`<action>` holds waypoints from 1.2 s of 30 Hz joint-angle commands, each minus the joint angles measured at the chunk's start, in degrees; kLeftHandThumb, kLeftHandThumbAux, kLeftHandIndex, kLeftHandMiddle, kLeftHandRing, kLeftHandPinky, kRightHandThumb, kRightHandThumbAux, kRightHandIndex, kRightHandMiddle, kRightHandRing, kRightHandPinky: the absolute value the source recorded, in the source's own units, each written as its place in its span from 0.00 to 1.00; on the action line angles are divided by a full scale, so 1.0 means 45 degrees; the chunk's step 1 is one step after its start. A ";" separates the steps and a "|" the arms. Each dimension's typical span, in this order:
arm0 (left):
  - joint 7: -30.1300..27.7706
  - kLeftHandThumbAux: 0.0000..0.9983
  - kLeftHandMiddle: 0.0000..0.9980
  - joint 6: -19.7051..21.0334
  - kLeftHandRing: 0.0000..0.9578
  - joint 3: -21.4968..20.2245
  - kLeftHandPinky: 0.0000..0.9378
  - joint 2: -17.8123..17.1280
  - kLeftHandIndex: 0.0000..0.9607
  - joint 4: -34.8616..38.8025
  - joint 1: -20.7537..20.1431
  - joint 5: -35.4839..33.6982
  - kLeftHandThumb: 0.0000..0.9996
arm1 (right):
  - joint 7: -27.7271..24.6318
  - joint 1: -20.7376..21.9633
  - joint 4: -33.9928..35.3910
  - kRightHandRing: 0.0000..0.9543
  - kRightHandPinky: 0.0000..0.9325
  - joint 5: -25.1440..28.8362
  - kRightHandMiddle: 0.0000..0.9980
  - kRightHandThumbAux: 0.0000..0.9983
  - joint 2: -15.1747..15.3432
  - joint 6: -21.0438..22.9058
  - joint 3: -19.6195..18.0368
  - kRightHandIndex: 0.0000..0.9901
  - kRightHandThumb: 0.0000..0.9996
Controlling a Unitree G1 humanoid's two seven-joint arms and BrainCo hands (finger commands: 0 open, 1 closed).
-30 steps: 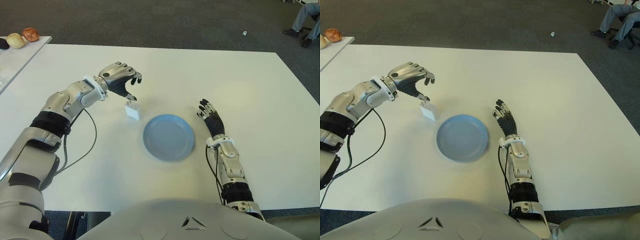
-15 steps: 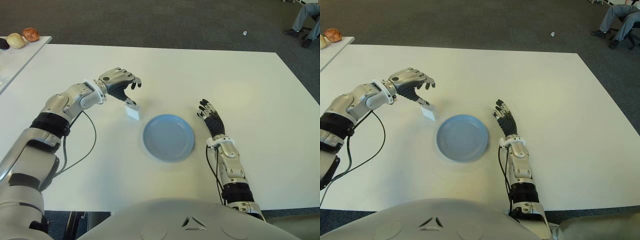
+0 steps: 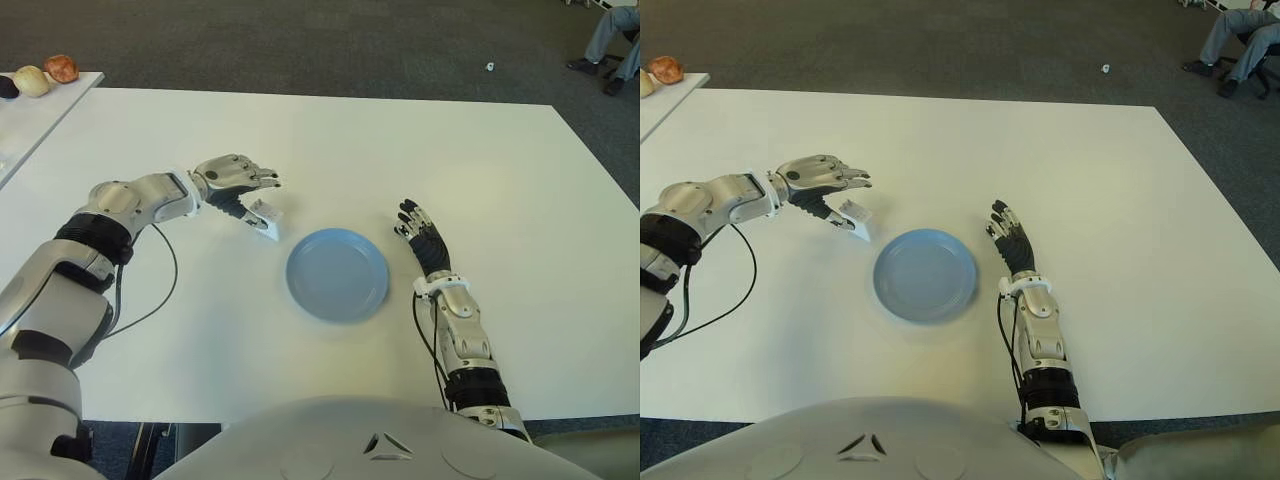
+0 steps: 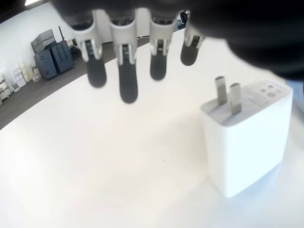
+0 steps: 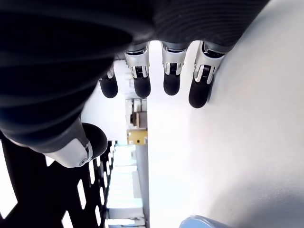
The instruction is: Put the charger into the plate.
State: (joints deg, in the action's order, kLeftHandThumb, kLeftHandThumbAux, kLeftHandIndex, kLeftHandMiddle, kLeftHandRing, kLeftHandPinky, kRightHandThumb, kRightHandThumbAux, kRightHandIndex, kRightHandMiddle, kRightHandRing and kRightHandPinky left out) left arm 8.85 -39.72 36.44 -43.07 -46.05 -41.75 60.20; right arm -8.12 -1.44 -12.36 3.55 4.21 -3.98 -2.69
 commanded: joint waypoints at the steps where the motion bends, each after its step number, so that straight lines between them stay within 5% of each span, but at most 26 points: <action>1: 0.0202 0.10 0.00 -0.0155 0.00 0.0326 0.00 0.0122 0.00 -0.0457 -0.0080 0.0203 0.44 | 0.0007 -0.0265 -0.0038 0.00 0.00 -0.0029 0.00 0.58 0.0065 0.0339 0.0022 0.00 0.00; 36: 0.1567 0.18 0.00 -0.1059 0.00 0.0697 0.00 0.0492 0.00 -0.1845 -0.0039 -0.0261 0.41 | -0.0168 -0.0289 0.0095 0.00 0.00 0.0063 0.01 0.60 0.0098 0.0471 0.0013 0.00 0.00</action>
State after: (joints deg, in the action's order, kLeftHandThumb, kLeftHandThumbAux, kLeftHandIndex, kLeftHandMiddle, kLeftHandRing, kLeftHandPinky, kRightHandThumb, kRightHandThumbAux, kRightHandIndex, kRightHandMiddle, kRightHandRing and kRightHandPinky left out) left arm 15.01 -43.72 39.38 -41.41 -53.03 -41.99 59.48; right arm -8.89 -1.89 -11.28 3.66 4.72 -3.30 -2.77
